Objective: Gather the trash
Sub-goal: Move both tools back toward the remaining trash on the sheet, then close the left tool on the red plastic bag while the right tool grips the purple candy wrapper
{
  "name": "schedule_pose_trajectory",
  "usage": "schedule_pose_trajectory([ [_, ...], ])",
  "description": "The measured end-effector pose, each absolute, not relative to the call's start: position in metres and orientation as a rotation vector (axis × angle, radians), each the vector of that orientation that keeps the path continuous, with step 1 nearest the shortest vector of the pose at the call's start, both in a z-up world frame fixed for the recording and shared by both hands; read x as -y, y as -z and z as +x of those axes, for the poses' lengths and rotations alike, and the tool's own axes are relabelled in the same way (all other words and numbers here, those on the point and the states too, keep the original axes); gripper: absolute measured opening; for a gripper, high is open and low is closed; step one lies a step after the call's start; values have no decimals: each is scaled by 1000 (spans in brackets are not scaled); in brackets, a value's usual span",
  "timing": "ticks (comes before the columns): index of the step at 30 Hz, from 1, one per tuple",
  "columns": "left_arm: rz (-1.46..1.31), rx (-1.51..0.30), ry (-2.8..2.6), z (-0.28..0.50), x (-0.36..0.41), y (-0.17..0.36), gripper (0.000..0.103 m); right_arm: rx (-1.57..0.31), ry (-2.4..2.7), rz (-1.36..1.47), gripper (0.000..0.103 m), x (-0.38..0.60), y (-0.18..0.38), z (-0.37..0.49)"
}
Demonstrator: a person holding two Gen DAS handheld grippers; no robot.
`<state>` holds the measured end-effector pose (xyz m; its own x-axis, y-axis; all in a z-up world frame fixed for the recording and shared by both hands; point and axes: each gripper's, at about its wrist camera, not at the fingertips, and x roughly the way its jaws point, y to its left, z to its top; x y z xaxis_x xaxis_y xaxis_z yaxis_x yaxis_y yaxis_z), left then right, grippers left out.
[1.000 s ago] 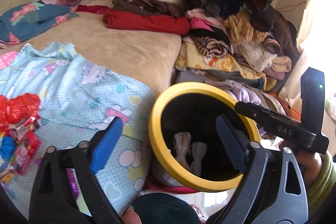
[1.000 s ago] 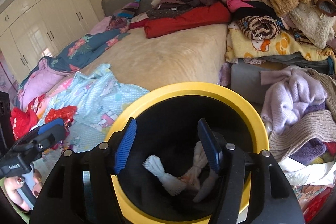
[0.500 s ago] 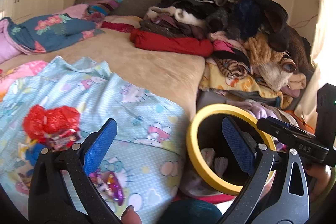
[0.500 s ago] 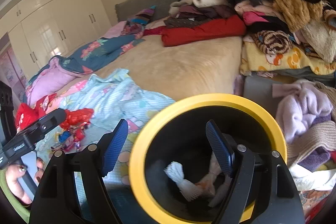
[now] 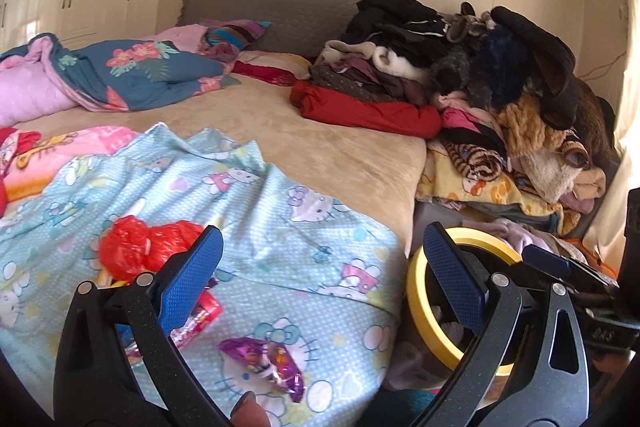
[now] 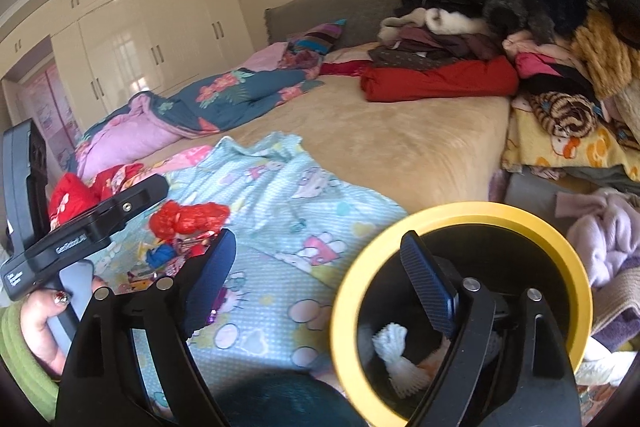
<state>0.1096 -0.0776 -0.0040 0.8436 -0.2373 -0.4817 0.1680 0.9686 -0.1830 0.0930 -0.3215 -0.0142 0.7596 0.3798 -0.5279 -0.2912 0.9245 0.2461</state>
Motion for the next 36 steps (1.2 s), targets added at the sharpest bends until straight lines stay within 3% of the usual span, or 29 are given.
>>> schedule_pose_trajectory([
  [21, -226, -495, 44, 112, -17, 8, 92, -672, -552, 6, 86, 205, 25, 95],
  [36, -281, -571, -47, 130, -72, 43, 92, -855, -624, -95, 86, 146, 77, 118],
])
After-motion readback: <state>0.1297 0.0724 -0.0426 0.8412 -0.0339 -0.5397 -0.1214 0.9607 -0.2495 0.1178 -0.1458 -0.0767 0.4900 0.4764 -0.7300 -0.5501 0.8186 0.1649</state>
